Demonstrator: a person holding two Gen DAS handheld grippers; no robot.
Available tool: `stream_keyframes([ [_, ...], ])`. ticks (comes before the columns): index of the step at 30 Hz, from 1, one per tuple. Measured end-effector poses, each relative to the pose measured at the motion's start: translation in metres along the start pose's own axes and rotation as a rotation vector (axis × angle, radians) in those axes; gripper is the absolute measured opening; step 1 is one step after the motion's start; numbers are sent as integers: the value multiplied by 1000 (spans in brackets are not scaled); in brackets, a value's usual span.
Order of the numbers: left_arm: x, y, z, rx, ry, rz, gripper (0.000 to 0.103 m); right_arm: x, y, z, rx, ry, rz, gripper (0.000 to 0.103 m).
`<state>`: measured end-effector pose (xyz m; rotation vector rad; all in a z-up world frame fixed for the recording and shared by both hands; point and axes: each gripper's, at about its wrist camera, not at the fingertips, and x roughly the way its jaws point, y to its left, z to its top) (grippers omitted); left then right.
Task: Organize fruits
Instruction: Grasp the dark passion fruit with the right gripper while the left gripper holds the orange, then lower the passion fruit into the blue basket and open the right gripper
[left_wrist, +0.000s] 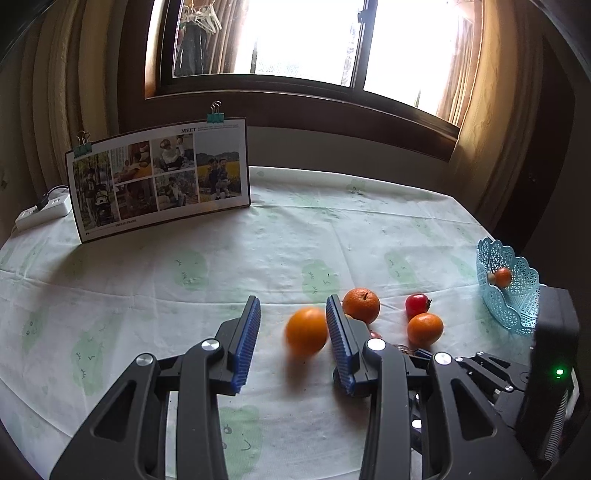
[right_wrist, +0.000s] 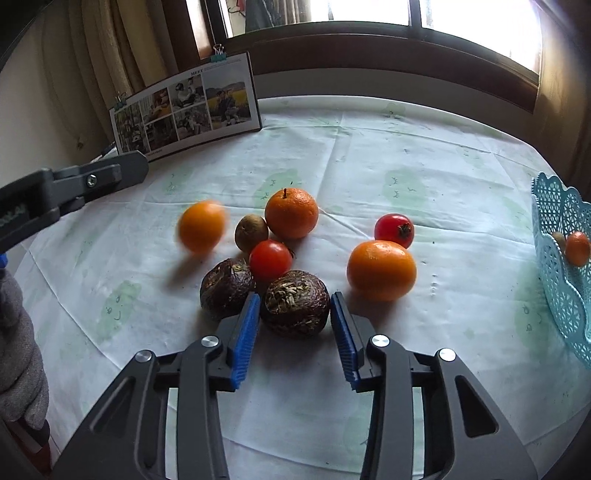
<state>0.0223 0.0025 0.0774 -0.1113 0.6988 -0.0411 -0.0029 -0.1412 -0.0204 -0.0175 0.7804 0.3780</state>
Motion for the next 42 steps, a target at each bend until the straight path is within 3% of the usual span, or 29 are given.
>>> stream_keyframes([
  [4, 3, 5, 2, -18, 4, 9, 39, -15, -6, -4, 29, -48, -30, 41],
  [8, 15, 10, -1, -44, 28, 0, 57, -38, -21, -5, 90, -113, -42, 41],
  [20, 51, 20, -6, -63, 117, 41, 61, -112, -108, -8, 290, -322, -225, 41],
  [31, 62, 3, 0, 32, 122, 81, 64, -119, -159, -17, 394, -352, -346, 41],
  [32, 64, 3, 0, 35, 124, 82, 64, -119, -162, -19, 403, -354, -354, 42],
  [34, 68, 2, 0, 39, 130, 88, 64, -119, -166, -22, 424, -361, -366, 56],
  [42, 85, -1, 3, 59, 149, 91, 64, -117, -173, -32, 470, -399, -387, 57],
])
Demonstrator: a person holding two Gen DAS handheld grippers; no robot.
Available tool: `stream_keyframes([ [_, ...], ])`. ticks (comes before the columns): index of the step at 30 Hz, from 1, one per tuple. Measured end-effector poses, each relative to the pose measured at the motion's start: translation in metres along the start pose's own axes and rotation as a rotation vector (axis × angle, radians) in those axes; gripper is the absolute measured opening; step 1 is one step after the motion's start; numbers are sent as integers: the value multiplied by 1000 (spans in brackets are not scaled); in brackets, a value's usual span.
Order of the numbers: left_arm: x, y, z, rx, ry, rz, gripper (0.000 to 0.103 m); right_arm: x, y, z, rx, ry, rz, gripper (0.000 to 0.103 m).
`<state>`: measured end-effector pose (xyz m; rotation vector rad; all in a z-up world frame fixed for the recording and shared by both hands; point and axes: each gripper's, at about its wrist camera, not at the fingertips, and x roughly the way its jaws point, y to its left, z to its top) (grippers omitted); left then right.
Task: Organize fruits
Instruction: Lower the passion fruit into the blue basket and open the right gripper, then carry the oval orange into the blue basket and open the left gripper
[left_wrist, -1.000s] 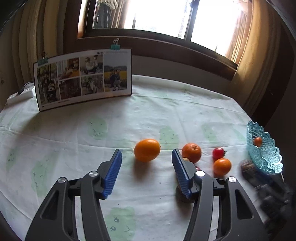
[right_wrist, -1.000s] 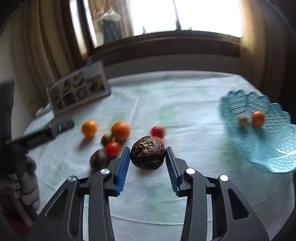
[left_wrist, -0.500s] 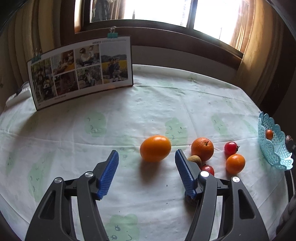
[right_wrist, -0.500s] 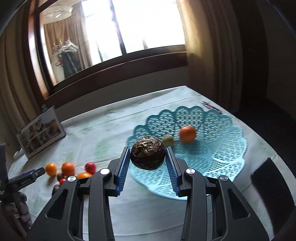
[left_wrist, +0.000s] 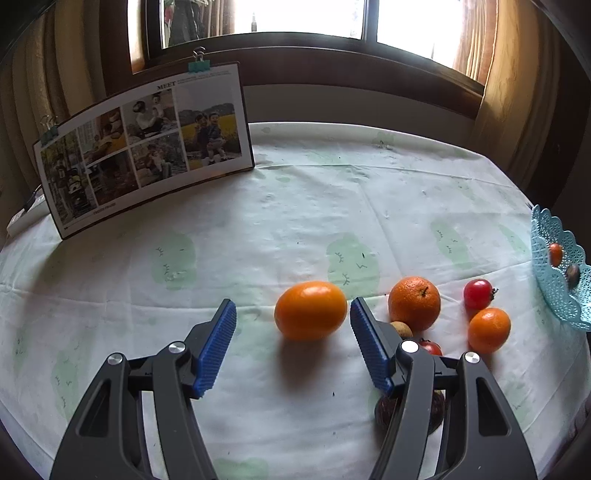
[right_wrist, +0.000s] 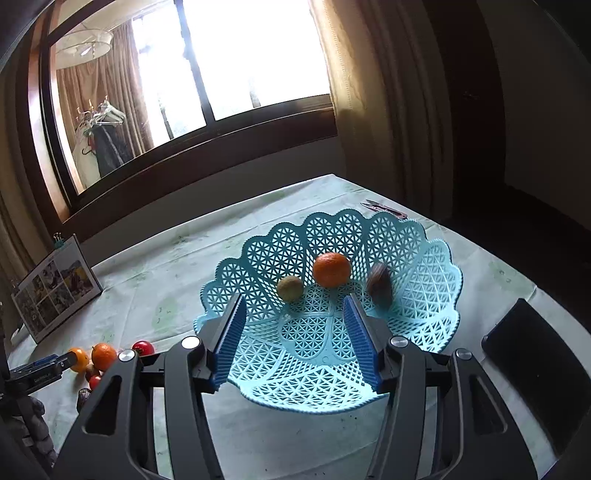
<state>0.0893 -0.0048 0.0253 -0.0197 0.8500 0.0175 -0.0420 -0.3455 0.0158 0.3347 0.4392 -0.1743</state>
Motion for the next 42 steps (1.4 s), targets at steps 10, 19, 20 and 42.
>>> stream_keyframes([
  [10, 25, -2, 1, -4, 52, -25, 51, 1, -4, -4, 23, -23, -23, 57],
  [19, 13, -12, 9, -5, 24, -21, 44, -3, -12, -2, 62, -45, -32, 57],
  [20, 9, -14, 10, -4, 17, -22, 44, -5, -14, -2, 68, -53, -38, 57],
  [42, -48, -198, 41, 238, -97, -320, 44, -27, -44, 1, 207, -145, -126, 72],
])
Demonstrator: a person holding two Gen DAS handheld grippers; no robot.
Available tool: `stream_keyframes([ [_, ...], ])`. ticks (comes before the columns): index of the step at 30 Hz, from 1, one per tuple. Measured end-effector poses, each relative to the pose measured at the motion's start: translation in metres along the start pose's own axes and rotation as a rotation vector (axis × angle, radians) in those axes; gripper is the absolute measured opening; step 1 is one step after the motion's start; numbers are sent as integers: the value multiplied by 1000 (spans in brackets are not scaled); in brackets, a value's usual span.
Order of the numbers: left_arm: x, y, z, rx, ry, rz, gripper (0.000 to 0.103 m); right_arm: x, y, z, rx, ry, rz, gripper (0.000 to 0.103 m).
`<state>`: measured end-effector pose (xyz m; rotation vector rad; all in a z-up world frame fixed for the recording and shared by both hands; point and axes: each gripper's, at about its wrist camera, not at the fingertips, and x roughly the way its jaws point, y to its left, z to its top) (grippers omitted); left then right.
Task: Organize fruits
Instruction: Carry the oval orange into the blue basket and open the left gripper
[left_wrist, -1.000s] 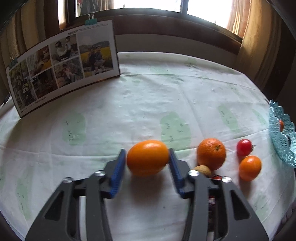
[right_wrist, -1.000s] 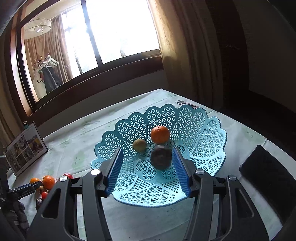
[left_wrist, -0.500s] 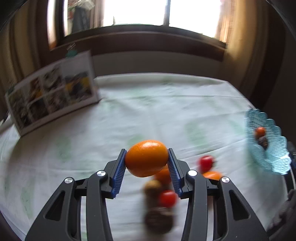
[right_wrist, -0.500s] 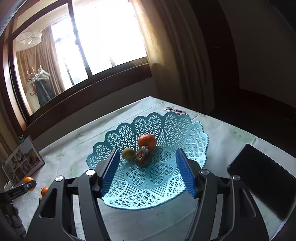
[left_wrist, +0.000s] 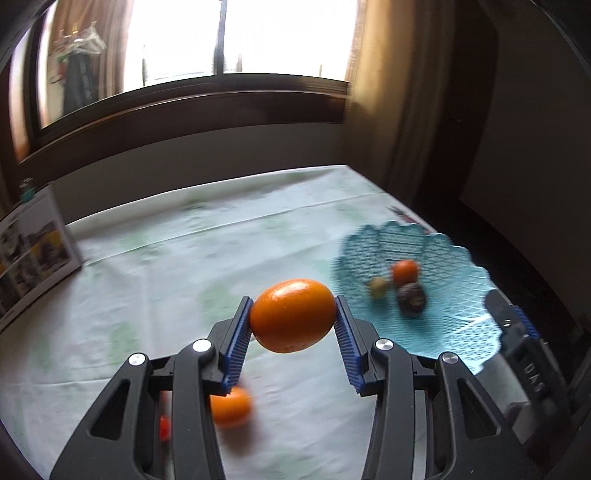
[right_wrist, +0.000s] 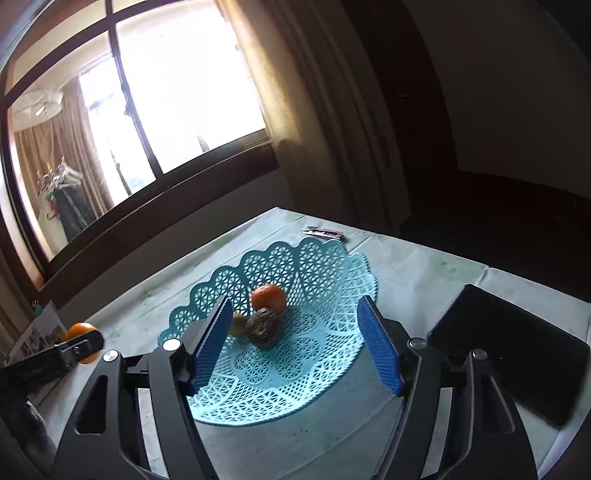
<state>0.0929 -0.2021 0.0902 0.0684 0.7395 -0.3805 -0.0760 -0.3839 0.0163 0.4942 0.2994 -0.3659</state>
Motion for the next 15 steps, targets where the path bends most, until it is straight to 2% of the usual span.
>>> stream_keyframes([
  [7, 21, -50, 3, 76, 20, -91, 44, -5, -13, 5, 57, -32, -27, 72],
  [12, 29, -63, 0, 90, 31, -130, 45, -9, -20, 7, 91, -58, -48, 72],
  [13, 30, -63, -1, 85, 32, -142, 47, -10, -22, 8, 100, -63, -51, 72],
  [15, 26, -62, -2, 84, 5, -136, 68, -12, -27, 8, 121, -73, -58, 72],
])
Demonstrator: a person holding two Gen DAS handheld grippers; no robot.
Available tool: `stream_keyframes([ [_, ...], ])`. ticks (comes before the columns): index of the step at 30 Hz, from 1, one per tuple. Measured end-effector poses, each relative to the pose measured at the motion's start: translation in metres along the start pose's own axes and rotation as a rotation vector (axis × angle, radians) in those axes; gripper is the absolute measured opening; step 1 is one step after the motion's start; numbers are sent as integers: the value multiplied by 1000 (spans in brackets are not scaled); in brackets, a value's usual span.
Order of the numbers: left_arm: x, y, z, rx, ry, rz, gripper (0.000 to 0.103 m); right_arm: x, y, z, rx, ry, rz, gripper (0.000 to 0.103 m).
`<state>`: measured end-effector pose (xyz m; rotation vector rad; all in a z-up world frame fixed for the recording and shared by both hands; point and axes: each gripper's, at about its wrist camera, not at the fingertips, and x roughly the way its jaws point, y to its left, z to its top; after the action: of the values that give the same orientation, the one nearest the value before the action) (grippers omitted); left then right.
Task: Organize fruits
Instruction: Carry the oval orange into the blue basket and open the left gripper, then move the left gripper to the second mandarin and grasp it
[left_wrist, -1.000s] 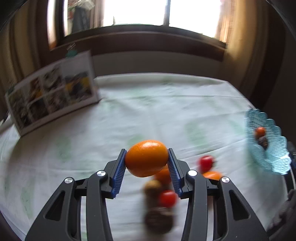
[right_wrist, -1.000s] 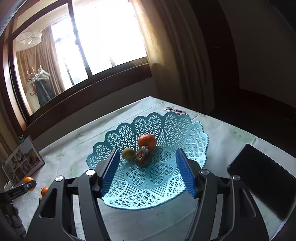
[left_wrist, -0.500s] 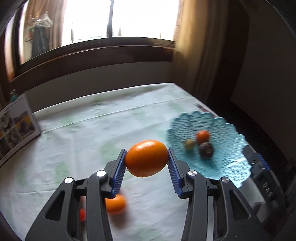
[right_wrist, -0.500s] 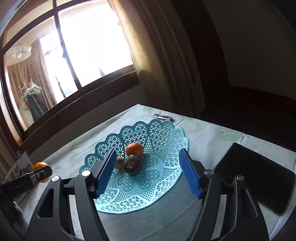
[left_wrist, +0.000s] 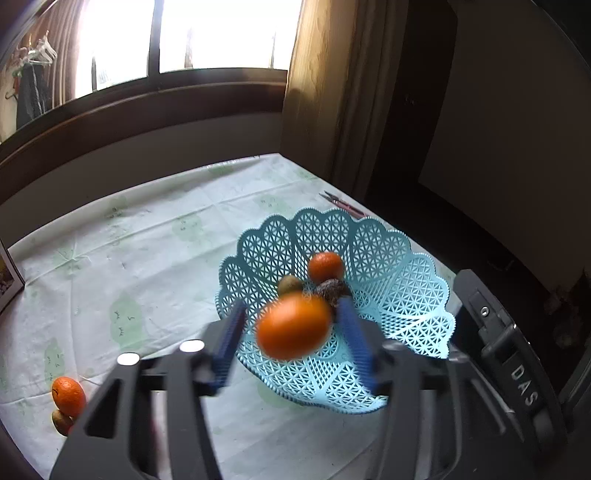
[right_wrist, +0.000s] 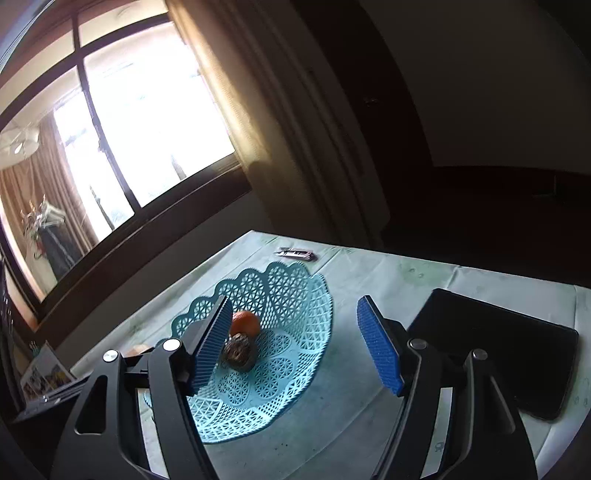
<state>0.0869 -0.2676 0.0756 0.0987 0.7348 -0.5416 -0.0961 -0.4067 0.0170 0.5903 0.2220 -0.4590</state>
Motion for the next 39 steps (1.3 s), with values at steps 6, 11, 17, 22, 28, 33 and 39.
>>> stream_keyframes([
  [6, -12, 11, 1, -17, -34, 47, 89, -1, -1, 0, -2, -9, -6, 78],
  [11, -20, 30, -1, -68, -50, 97, 92, -2, 3, -2, -22, -19, 3, 82],
  [17, -34, 52, -6, -86, -68, 169, 93, -4, 23, -9, -113, -15, 56, 85],
  [22, -49, 78, -15, -121, -69, 216, 93, -2, 47, -21, -230, 21, 124, 90],
  [28, -63, 117, -30, -184, -51, 304, 93, 2, 56, -28, -268, 60, 152, 90],
  [33, -71, 149, -46, -237, -26, 355, 93, 10, 62, -34, -294, 122, 181, 90],
  [39, -73, 173, -59, -282, 0, 409, 93, 9, 77, -45, -371, 138, 219, 90],
])
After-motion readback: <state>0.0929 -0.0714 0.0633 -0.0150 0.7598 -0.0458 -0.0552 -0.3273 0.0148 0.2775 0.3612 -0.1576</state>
